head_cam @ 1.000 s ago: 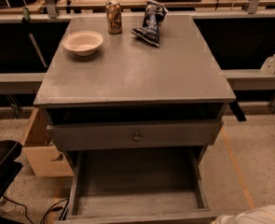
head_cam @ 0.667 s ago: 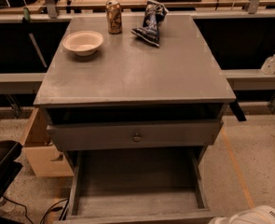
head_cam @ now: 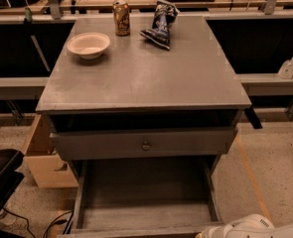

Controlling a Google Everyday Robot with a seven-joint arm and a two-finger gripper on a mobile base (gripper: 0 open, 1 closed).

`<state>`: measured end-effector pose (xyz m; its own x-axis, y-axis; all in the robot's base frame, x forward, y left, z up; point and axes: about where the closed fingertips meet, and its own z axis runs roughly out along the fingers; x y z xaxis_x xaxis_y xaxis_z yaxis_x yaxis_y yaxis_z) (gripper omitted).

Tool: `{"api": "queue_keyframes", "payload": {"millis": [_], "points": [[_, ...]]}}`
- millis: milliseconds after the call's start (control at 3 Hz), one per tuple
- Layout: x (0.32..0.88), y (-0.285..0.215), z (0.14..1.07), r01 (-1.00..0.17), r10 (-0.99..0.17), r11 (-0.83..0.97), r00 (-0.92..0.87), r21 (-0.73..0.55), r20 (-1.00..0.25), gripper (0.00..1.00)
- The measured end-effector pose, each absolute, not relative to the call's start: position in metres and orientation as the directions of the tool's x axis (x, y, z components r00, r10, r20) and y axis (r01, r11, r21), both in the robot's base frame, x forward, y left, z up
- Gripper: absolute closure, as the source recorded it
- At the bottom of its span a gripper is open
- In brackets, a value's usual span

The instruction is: Close middle drawer

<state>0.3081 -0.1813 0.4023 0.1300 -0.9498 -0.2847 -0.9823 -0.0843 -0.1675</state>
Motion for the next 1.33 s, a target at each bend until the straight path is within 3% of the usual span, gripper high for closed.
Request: {"api": "queue_keyframes", "payload": {"millis": [1333], "points": [[0.346,-0.142,0.383,-0.972,-0.925,-0.122,0.184,-0.201,-0.332,1.00]]}}
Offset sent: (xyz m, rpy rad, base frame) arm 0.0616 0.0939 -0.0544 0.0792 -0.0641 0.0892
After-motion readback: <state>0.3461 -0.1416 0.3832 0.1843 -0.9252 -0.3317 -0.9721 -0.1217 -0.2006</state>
